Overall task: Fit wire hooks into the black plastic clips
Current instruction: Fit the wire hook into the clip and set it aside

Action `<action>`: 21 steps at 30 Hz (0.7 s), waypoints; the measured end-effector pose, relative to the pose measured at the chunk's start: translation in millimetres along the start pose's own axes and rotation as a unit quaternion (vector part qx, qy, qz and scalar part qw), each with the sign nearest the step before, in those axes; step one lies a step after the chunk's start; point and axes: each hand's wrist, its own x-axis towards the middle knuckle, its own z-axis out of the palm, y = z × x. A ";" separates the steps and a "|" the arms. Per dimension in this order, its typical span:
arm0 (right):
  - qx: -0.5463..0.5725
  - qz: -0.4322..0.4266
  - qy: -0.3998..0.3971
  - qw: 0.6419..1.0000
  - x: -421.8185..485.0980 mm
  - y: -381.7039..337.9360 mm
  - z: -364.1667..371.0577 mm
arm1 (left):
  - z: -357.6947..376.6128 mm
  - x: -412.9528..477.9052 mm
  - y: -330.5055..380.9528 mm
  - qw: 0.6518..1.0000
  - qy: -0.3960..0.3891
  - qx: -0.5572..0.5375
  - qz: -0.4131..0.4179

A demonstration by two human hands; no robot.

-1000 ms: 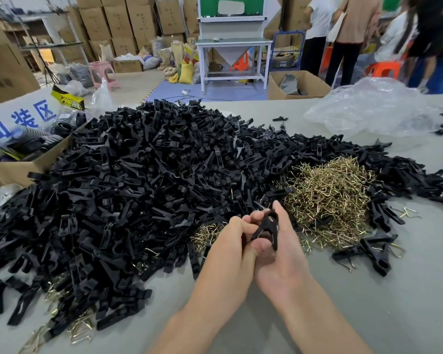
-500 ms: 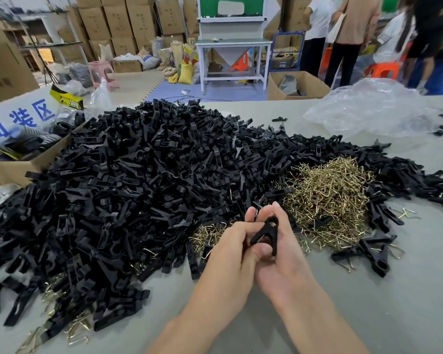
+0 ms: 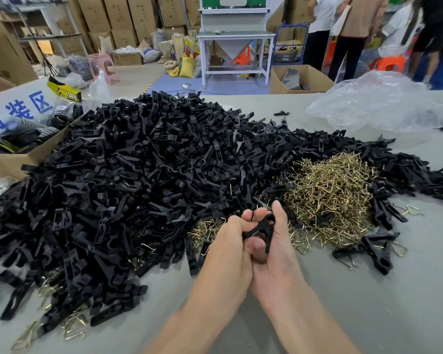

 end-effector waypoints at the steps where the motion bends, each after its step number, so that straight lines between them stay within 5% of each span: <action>1: -0.001 -0.001 0.003 1.000 0.7 -1.4 -0.1 | -0.5 0.7 0.8 1.000 0.001 -0.003 -0.005; 7: -0.074 -0.062 0.017 0.995 6.7 -12.9 4.6 | 0.0 3.0 7.0 0.986 0.016 -0.159 -0.043; 13: -0.083 -0.076 0.010 0.994 9.1 -17.8 6.1 | -0.9 6.3 4.4 0.916 -0.029 -0.370 -0.154; 21: -0.090 -0.079 0.025 0.992 11.9 -25.3 -1.9 | -1.0 6.3 5.9 0.882 -0.066 -0.434 -0.170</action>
